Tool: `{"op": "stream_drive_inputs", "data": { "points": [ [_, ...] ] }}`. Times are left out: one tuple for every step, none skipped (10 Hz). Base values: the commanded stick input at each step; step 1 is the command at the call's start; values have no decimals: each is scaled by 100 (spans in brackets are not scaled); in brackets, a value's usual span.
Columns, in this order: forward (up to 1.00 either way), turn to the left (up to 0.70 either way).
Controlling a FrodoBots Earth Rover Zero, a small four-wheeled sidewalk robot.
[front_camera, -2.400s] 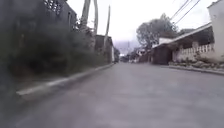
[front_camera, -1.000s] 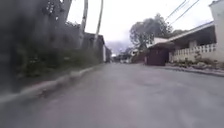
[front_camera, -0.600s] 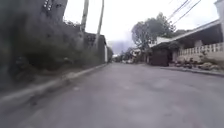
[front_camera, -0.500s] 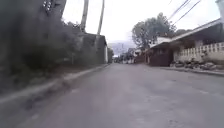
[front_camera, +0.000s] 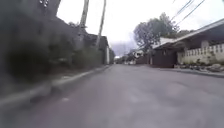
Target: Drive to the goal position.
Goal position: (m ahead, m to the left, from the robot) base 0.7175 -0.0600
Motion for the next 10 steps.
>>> {"op": "stream_drive_inputs", "data": {
  "points": [
    [100,0],
    [100,0],
    [100,0],
    [100,0],
    [100,0],
    [100,0],
    [100,0],
    [100,0],
    [100,0],
    [100,0]
  ]
}}
